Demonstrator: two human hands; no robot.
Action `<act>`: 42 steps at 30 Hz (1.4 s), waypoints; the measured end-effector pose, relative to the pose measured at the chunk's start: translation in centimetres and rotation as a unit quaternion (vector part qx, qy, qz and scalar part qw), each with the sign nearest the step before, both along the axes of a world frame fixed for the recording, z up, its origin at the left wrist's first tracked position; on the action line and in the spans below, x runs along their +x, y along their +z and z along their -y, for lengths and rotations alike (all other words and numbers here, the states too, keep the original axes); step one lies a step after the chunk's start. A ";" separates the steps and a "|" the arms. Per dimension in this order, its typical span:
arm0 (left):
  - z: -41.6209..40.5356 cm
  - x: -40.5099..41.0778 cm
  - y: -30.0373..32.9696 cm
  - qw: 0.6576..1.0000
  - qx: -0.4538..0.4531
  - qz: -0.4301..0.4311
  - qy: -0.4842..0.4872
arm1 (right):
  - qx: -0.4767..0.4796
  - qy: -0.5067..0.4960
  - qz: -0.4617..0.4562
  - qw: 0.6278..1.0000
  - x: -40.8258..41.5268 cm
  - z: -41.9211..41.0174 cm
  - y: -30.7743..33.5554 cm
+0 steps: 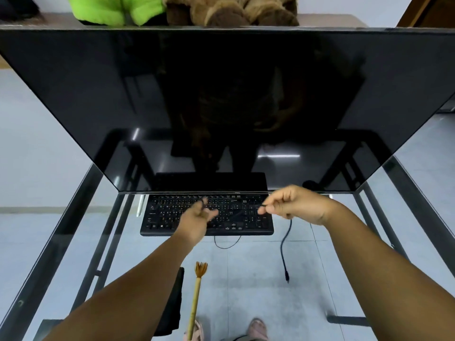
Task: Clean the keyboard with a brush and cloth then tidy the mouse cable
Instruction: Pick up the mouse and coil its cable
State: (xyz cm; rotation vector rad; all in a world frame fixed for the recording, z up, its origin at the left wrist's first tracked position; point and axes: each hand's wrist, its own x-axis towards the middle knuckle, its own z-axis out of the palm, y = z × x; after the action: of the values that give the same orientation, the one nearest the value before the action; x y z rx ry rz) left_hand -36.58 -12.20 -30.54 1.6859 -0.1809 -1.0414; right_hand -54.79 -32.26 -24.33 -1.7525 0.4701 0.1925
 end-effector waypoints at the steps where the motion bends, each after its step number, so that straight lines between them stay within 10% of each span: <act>1: -0.1 -0.4 -0.1 0.998 -0.010 -0.024 -0.058 | 0.003 -0.028 0.021 0.999 0.3 0.0 0.1; 5: -0.9 -1.4 0.9 0.953 0.038 -0.010 -0.299 | -0.050 -0.208 0.059 0.975 1.7 -0.1 -0.7; 9: -1.2 -1.1 2.3 0.949 -0.031 -0.078 -0.305 | -0.132 -0.303 0.056 0.942 2.0 0.5 -3.2; 16: -1.0 0.9 3.3 0.927 -0.234 -0.292 -0.038 | -0.167 -0.234 -0.077 0.955 0.9 0.2 -6.7; 26: 0.7 1.0 2.5 0.919 -0.210 -0.208 0.262 | -0.096 -0.058 -0.170 0.979 -0.5 -1.3 -6.1; 36: 1.4 -0.5 -0.4 0.995 -0.012 0.079 0.062 | -0.008 0.121 -0.158 0.980 -0.8 -0.5 -2.6; 42: 1.7 -2.1 -1.3 0.984 0.058 0.075 -0.148 | 0.050 0.123 -0.080 0.988 -0.5 -0.4 -0.2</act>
State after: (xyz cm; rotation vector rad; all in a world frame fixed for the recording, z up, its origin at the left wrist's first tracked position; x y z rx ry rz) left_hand -38.70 -13.93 -31.89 1.8832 -0.4892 -1.1590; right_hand -55.33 -31.82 -24.56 -1.7012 0.3511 0.5270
